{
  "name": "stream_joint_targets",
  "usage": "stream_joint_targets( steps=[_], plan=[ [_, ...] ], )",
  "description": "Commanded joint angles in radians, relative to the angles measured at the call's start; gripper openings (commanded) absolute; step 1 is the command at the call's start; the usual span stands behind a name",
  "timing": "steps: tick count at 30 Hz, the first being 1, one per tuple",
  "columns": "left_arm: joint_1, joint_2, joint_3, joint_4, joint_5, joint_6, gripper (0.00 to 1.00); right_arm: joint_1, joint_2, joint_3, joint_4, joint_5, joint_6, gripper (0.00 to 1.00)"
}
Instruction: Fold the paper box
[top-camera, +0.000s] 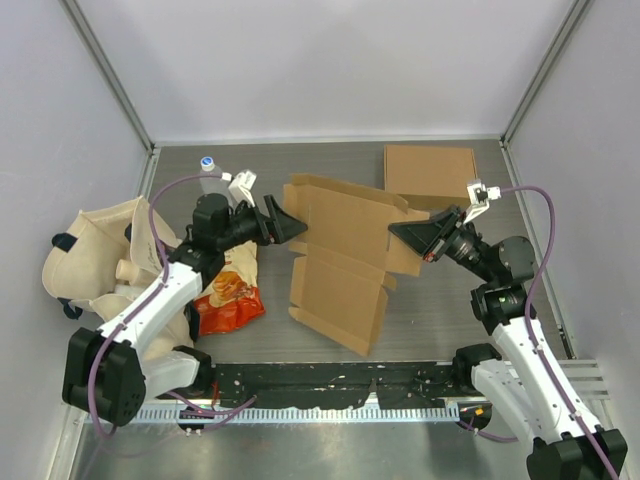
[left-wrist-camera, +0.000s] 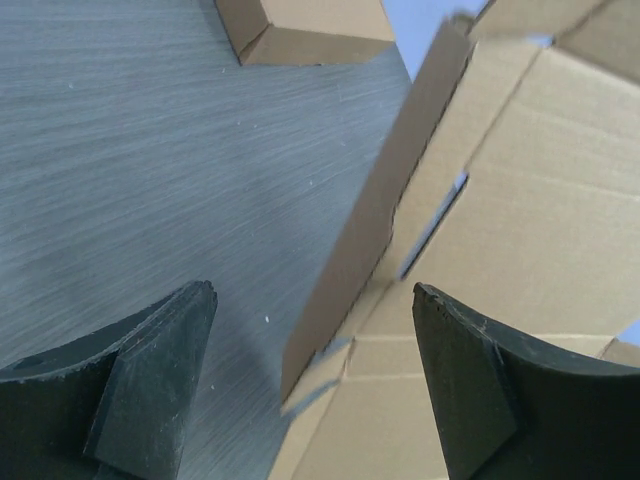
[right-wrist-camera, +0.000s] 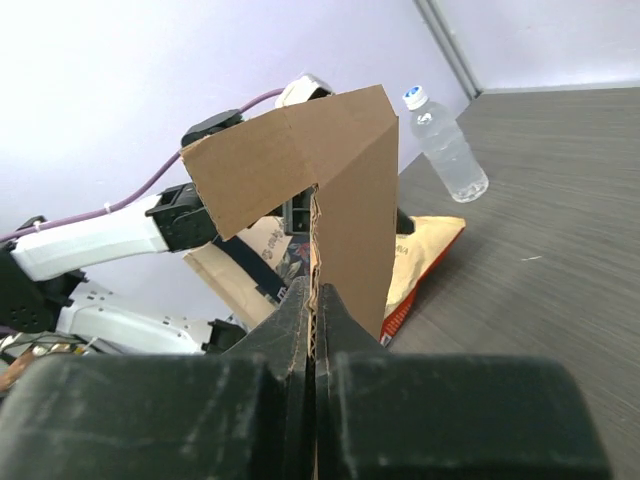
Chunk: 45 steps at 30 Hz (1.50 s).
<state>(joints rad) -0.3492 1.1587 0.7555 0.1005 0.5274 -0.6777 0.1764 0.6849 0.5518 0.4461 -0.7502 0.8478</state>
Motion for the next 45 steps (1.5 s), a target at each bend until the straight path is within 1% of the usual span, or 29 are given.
stream_joint_targets(
  steps=[1, 2, 7, 8, 9, 10, 11, 13, 14, 15, 17, 18, 20, 21, 23, 24, 25, 27, 28, 30, 32, 33, 34, 35, 37, 38, 39, 40, 45],
  plan=[
    [0.004, 0.024, 0.033, 0.142, 0.038, -0.019, 0.84, -0.003, -0.018, 0.031, 0.103, -0.054, 0.043, 0.01],
    [0.004, 0.056, 0.044, 0.168, 0.063, -0.022, 0.82, -0.002, -0.021, 0.031, 0.103, -0.061, 0.045, 0.01],
    [0.027, 0.124, 0.084, 0.226, 0.196, -0.065, 0.35, -0.003, -0.035, 0.026, 0.057, -0.071, 0.018, 0.01],
    [0.033, 0.128, 0.084, 0.237, 0.212, -0.069, 0.29, -0.005, -0.041, 0.049, -0.077, -0.052, -0.059, 0.01],
    [0.033, 0.125, 0.085, 0.232, 0.23, -0.063, 0.15, -0.003, -0.05, 0.068, -0.165, -0.028, -0.119, 0.01],
    [0.033, 0.119, 0.085, 0.216, 0.227, -0.054, 0.06, -0.003, -0.05, 0.117, -0.258, 0.004, -0.174, 0.01],
    [0.035, 0.113, 0.085, 0.167, 0.214, -0.043, 0.0, -0.003, -0.045, 0.144, -0.444, 0.085, -0.291, 0.01],
    [0.033, 0.082, 0.087, 0.116, 0.189, 0.007, 0.0, -0.003, -0.013, 0.233, -0.629, 0.181, -0.383, 0.16],
    [0.033, 0.07, 0.088, 0.067, 0.18, 0.029, 0.0, -0.003, 0.008, 0.265, -0.779, 0.281, -0.424, 0.26],
    [0.033, 0.059, 0.102, 0.029, 0.169, 0.071, 0.0, -0.003, 0.03, 0.302, -0.852, 0.331, -0.5, 0.41],
    [0.032, 0.029, 0.123, -0.078, 0.149, 0.125, 0.0, -0.003, 0.123, 0.428, -1.03, 0.424, -0.588, 0.51],
    [0.035, 0.021, 0.139, -0.097, 0.149, 0.145, 0.0, -0.002, 0.146, 0.462, -1.064, 0.452, -0.654, 0.59],
    [0.033, -0.002, 0.143, -0.149, 0.152, 0.184, 0.0, -0.002, 0.2, 0.548, -1.096, 0.504, -0.691, 0.64],
    [0.033, -0.005, 0.148, -0.159, 0.151, 0.188, 0.0, -0.003, 0.214, 0.569, -1.092, 0.524, -0.702, 0.71],
    [0.033, -0.004, 0.153, -0.179, 0.169, 0.179, 0.0, -0.002, 0.269, 0.611, -1.008, 0.47, -0.725, 0.77],
    [0.033, -0.001, 0.153, -0.179, 0.204, 0.176, 0.0, -0.002, 0.301, 0.631, -0.982, 0.345, -0.731, 0.78],
    [0.032, 0.004, 0.154, -0.179, 0.226, 0.17, 0.0, -0.002, 0.335, 0.679, -0.945, 0.278, -0.739, 0.78],
    [0.032, 0.015, 0.159, -0.185, 0.278, 0.175, 0.0, 0.001, 0.454, 0.724, -0.92, 0.136, -0.759, 0.72],
    [0.033, 0.015, 0.16, -0.189, 0.284, 0.178, 0.0, 0.023, 0.497, 0.788, -0.975, 0.08, -0.821, 0.69],
    [0.033, 0.006, 0.163, -0.193, 0.31, 0.179, 0.0, 0.038, 0.565, 0.81, -0.977, 0.045, -0.839, 0.68],
    [0.03, 0.003, 0.163, -0.19, 0.35, 0.184, 0.0, 0.051, 0.582, 0.781, -0.879, -0.085, -0.805, 0.69],
    [0.03, 0.002, 0.165, -0.189, 0.364, 0.187, 0.0, 0.057, 0.587, 0.754, -0.807, -0.131, -0.771, 0.71],
    [0.03, 0.006, 0.166, -0.188, 0.403, 0.188, 0.0, 0.066, 0.588, 0.7, -0.676, -0.171, -0.745, 0.74],
    [0.029, 0.01, 0.166, -0.182, 0.423, 0.188, 0.0, 0.092, 0.594, 0.688, -0.631, -0.232, -0.734, 0.78],
    [0.023, 0.025, 0.173, -0.18, 0.454, 0.185, 0.0, 0.118, 0.634, 0.691, -0.596, -0.279, -0.771, 0.81],
    [0.021, 0.029, 0.174, -0.18, 0.48, 0.185, 0.0, 0.132, 0.654, 0.71, -0.627, -0.282, -0.803, 0.81],
    [0.019, 0.03, 0.176, -0.182, 0.494, 0.19, 0.0, 0.136, 0.674, 0.732, -0.668, -0.284, -0.888, 0.81],
    [0.016, 0.027, 0.177, -0.18, 0.497, 0.194, 0.0, 0.14, 0.718, 0.772, -0.751, -0.29, -0.929, 0.81],
    [0.013, 0.019, 0.188, -0.176, 0.514, 0.204, 0.0, 0.141, 0.762, 0.784, -0.834, -0.259, -1.056, 0.8]
  ],
)
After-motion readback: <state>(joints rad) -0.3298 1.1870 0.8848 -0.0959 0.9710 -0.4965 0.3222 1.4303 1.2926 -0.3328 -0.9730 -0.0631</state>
